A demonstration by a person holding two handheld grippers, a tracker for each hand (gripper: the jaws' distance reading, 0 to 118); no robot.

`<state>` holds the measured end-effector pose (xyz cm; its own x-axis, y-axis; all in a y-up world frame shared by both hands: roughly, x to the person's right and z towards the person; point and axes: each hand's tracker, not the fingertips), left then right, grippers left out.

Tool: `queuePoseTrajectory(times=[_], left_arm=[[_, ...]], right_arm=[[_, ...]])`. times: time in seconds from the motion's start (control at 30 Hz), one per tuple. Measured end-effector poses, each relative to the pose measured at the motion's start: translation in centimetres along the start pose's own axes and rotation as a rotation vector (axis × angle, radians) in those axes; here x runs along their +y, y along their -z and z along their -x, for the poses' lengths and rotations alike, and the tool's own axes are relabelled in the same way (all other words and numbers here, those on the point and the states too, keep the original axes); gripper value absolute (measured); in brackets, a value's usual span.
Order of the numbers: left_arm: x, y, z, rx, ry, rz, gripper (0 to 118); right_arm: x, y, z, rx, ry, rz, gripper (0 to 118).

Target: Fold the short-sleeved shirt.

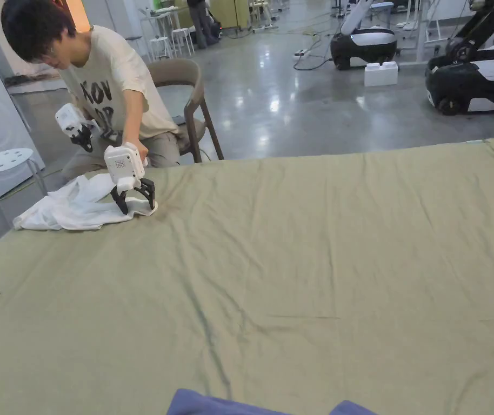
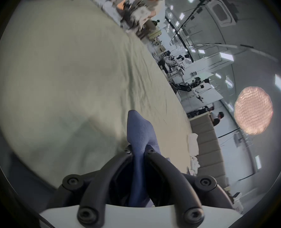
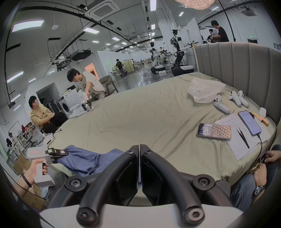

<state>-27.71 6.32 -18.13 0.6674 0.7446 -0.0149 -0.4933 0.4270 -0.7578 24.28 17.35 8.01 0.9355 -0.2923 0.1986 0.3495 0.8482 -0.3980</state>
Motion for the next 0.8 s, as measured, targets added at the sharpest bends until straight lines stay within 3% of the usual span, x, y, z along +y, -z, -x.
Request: queuePoseTrajectory(times=[0.1,0.23,0.4,0.6,0.67,0.73,0.8], left_arm=[[0.1,-1.9,-3.4,0.086,0.085,-0.026,7],[-4.0,-0.6,-9.0,-0.07,0.134,-0.027,7],[-10.3,5.2,-15.3,-0.191,0.226,0.147,7],[-16.1,11.3,-19.1,-0.164,0.37,0.317,7],[-17.5,12.2,-19.8,-0.092,0.461,0.326,10],[-17.8,12.7,-20.0,-0.065,0.474,0.357,35],[-17.2,11.8,-19.6,-0.151,0.389,0.334,69]], right_arm=[[0.1,0.4,0.0,0.023,0.007,-0.009,0],[0.0,0.6,-0.2,0.023,0.002,-0.004,0],[-0.3,-0.8,-0.6,0.008,-0.019,-0.014,0],[-1.3,-2.4,-2.2,-0.08,0.006,-0.011,0],[-1.4,-2.8,-2.6,-0.093,0.022,-0.01,0],[-1.6,-2.8,-3.2,-0.103,0.04,-0.005,0],[-1.8,-2.8,-3.5,-0.109,0.044,-0.003,0]])
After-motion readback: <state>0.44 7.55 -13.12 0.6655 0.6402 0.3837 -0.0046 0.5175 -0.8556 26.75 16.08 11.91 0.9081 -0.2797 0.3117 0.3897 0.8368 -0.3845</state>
